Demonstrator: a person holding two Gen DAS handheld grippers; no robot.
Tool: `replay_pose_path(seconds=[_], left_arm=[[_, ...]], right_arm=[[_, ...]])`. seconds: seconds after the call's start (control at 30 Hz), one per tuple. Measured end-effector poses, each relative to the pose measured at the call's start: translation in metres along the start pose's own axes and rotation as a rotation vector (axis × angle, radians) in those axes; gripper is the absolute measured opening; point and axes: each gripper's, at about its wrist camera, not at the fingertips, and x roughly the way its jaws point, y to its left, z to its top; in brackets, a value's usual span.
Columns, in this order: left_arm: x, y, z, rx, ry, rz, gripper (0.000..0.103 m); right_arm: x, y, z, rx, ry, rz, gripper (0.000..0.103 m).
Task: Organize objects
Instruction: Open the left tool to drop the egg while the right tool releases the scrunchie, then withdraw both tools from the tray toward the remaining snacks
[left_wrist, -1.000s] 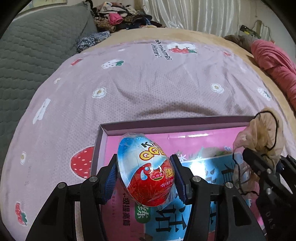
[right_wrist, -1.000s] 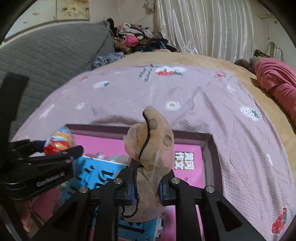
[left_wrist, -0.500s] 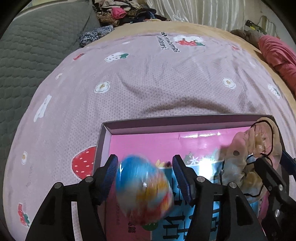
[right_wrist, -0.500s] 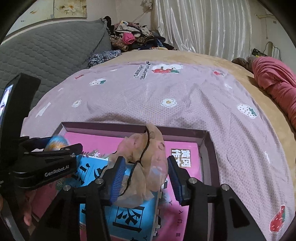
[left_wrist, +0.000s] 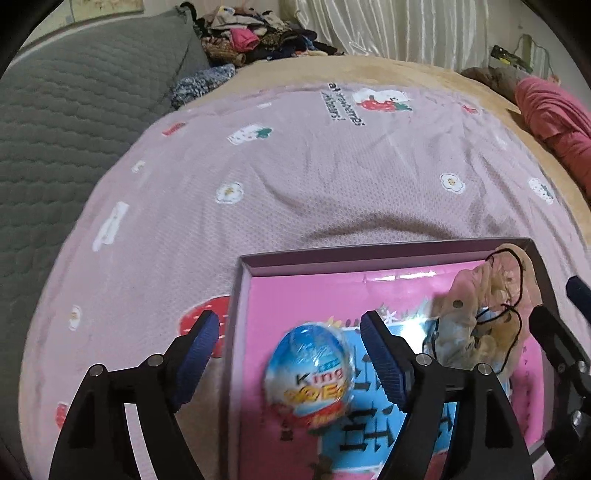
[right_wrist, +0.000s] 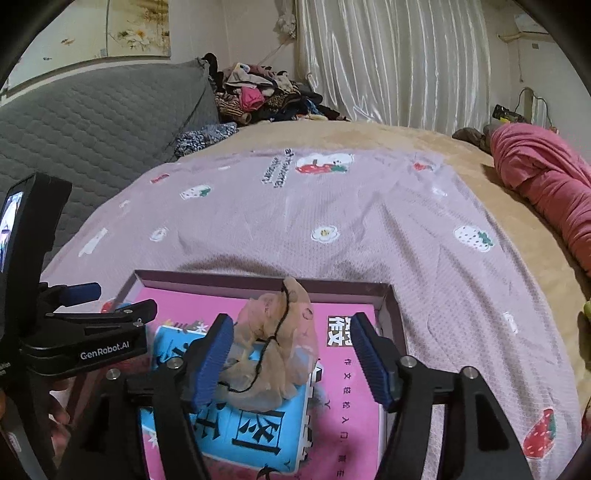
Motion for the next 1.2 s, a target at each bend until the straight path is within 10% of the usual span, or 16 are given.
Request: replay_pose_path(seconds=[0.43,1.2], left_arm=[[-0.063,0.032,-0.02,-0.043,-0.07,-0.032,0.082],[-0.211,0.064,-0.097,-0.074,-0.205,-0.181,0.091]], right_arm=[[-0.079,0.025,0.003,-0.069,-0.145,-0.04,0.09],[-0.214,0.04,-0.057,-0.05,-0.162,-0.049,0.093]])
